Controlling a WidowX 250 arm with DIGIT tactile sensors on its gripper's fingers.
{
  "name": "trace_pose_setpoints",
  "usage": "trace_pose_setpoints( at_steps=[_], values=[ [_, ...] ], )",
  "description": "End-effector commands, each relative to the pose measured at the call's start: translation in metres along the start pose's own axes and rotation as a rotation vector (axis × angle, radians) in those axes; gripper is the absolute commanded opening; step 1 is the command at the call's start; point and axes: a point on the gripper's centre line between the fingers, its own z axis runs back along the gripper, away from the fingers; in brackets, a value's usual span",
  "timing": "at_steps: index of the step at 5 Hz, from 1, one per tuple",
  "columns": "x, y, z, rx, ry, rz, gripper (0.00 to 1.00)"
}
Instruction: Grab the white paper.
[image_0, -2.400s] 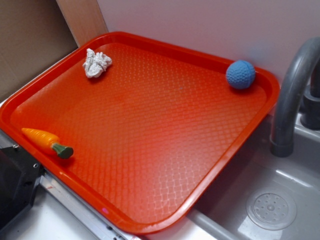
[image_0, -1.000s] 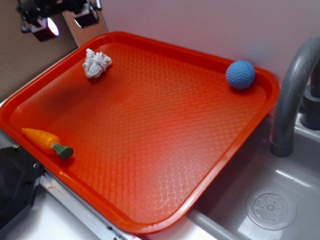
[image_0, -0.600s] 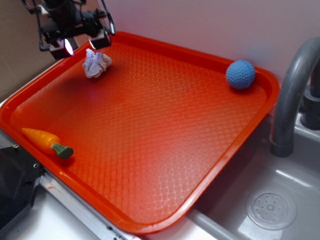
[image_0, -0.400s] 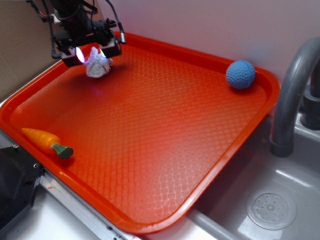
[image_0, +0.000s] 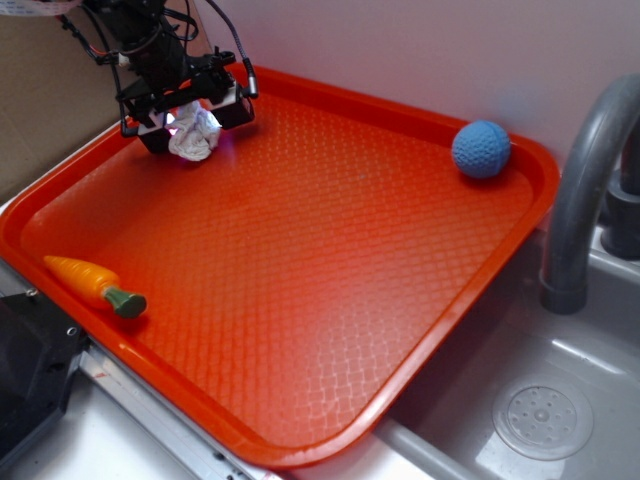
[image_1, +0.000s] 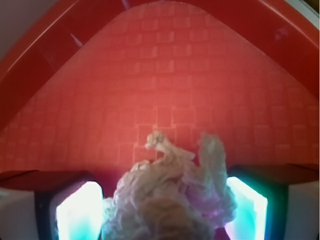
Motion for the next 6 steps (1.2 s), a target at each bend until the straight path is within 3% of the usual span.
trace_pose_setpoints(
  at_steps=[1, 2, 3, 4, 5, 6],
  values=[
    [0.002, -0.004, 0.028, -0.045, -0.025, -0.076, 0.0],
    [-0.01, -0.021, 0.079, -0.057, -0.032, -0.228, 0.0],
    [-0.026, -0.033, 0.13, -0.033, -0.093, -0.311, 0.0],
    [-0.045, -0.044, 0.181, -0.078, -0.042, -0.443, 0.0],
    [-0.084, -0.055, 0.234, -0.116, 0.011, -0.441, 0.0],
    [-0.095, -0.056, 0.23, -0.125, 0.035, -0.341, 0.0]
  ],
)
